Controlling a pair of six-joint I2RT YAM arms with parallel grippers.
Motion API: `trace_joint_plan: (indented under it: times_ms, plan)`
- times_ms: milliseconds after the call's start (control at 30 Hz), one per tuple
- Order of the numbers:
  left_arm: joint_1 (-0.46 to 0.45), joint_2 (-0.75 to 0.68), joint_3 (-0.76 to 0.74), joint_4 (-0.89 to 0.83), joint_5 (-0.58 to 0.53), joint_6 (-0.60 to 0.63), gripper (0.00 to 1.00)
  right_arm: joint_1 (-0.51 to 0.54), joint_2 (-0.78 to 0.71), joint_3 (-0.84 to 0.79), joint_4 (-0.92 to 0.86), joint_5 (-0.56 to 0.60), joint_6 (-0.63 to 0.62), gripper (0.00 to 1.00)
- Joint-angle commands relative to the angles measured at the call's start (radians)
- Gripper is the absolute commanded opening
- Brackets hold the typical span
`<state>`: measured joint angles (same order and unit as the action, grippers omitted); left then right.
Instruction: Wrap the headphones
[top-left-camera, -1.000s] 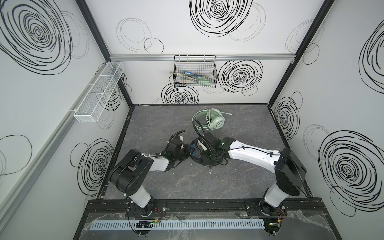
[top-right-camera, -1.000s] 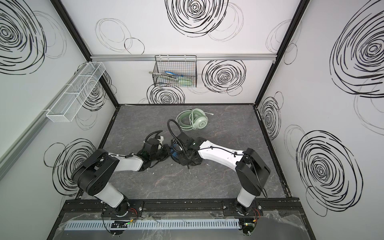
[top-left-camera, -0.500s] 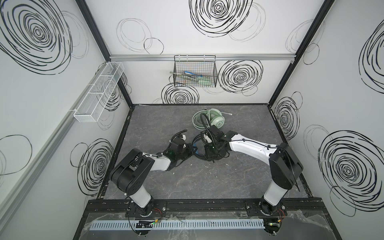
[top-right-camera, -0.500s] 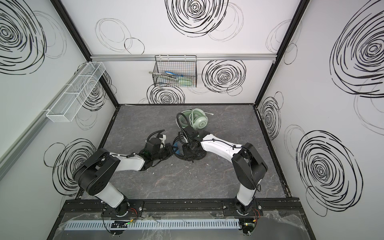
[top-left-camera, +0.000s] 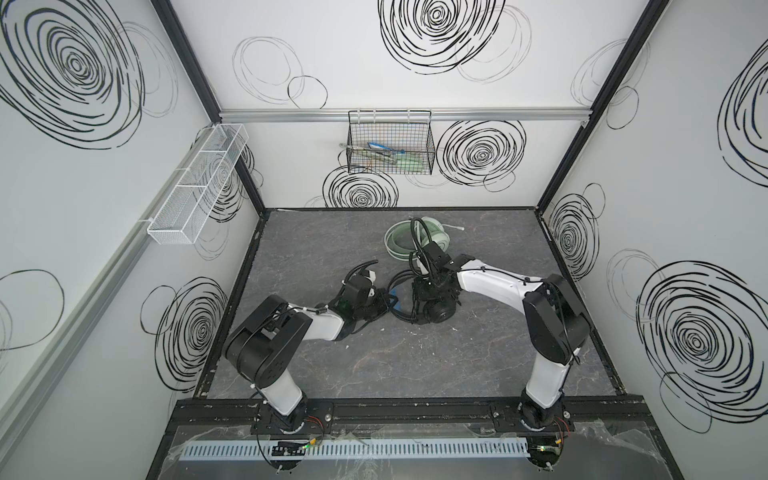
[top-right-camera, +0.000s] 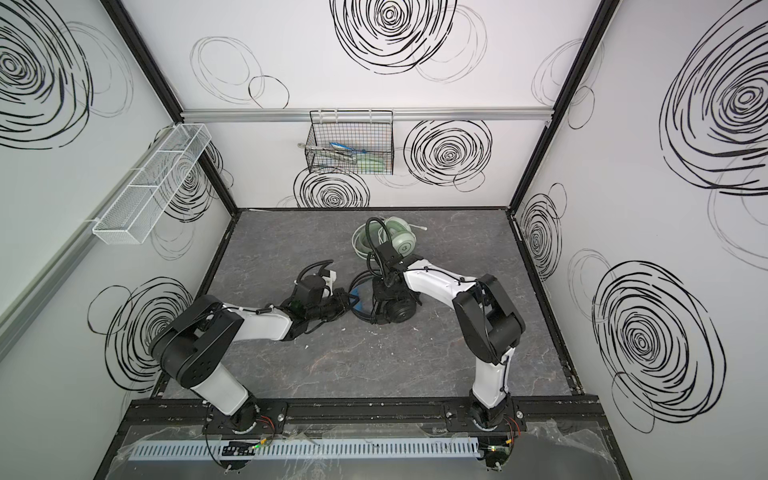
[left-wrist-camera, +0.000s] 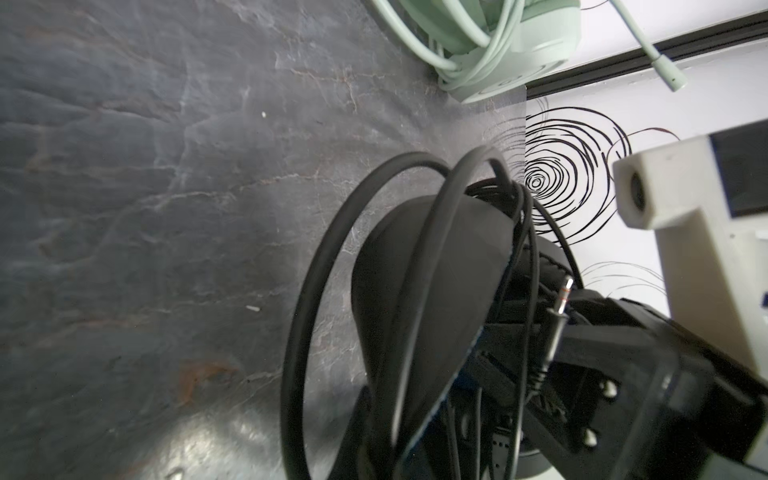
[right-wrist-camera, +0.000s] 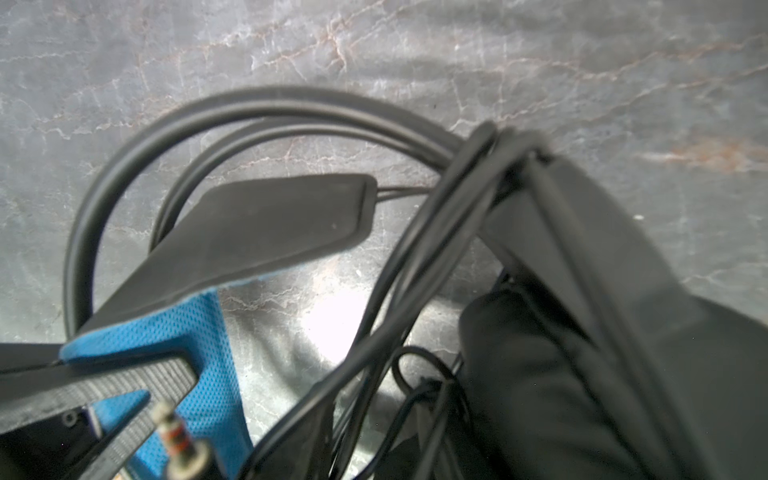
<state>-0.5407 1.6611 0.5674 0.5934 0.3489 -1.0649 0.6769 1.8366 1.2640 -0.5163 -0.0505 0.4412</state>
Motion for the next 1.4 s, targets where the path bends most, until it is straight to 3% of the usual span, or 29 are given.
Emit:
trace_joint_plan:
  times_ms: [0,267,500,1133,1367]
  plan:
    - [-0.014,-0.003,-0.033,-0.042,0.129,0.075,0.00,-0.036,0.029,-0.003,-0.017,0.192,-0.019,0.40]
    - [-0.004,-0.011,-0.035,-0.050,0.147,0.088,0.00,0.008,-0.039,0.033,-0.056,0.240,-0.041,0.57]
    - [0.003,-0.009,-0.036,-0.056,0.154,0.096,0.00,0.018,-0.091,0.062,-0.084,0.251,-0.029,0.64]
    - [0.017,-0.008,-0.029,-0.069,0.160,0.104,0.00,0.065,-0.219,0.102,-0.079,0.233,-0.033,0.65]
    - [0.018,-0.003,-0.022,-0.073,0.157,0.103,0.00,0.090,-0.281,0.095,-0.062,0.099,-0.101,0.64]
